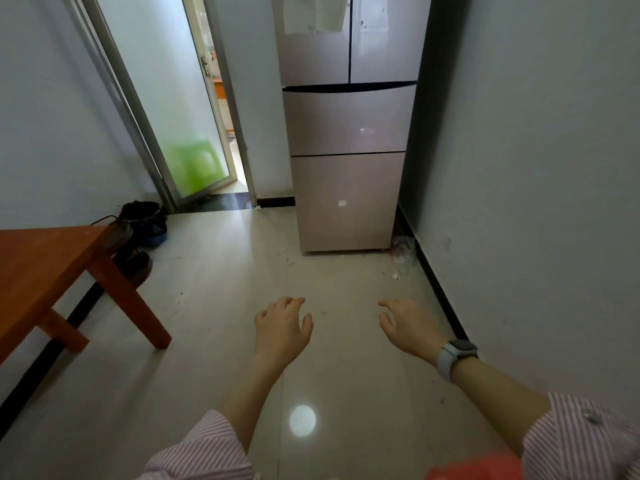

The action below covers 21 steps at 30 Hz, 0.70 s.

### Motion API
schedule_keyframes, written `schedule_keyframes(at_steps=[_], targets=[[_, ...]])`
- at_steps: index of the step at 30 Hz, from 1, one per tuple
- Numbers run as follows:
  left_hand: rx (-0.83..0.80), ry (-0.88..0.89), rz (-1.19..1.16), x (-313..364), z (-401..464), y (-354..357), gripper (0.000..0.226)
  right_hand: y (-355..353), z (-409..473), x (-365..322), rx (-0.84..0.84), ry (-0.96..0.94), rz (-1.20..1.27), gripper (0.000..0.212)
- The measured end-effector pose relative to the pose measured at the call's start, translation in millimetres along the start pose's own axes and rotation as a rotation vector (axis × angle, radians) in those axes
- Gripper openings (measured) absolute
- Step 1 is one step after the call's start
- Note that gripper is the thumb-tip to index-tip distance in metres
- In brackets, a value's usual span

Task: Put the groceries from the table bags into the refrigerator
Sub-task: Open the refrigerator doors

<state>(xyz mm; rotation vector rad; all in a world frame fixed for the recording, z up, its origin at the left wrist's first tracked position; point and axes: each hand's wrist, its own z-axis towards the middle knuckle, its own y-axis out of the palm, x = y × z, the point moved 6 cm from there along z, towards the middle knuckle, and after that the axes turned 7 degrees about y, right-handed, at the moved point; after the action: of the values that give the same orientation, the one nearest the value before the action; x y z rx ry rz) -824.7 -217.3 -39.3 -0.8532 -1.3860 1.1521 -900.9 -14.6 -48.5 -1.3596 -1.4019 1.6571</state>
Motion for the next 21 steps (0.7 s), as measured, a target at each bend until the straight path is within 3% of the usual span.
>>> schedule_keyframes(at_steps=[6,17,21], targets=[[0.014,0.022,0.014,-19,175,-25,0.045,-46,151,-7,0.072,0.011,-0.027,0.039],[0.004,0.105,-0.004,-1,473,11,0.042,-83,429,55,0.085,0.033,0.021,0.039],[0.099,0.121,0.050,21,596,-20,0.039,-136,545,71,0.147,0.015,0.035,0.040]])
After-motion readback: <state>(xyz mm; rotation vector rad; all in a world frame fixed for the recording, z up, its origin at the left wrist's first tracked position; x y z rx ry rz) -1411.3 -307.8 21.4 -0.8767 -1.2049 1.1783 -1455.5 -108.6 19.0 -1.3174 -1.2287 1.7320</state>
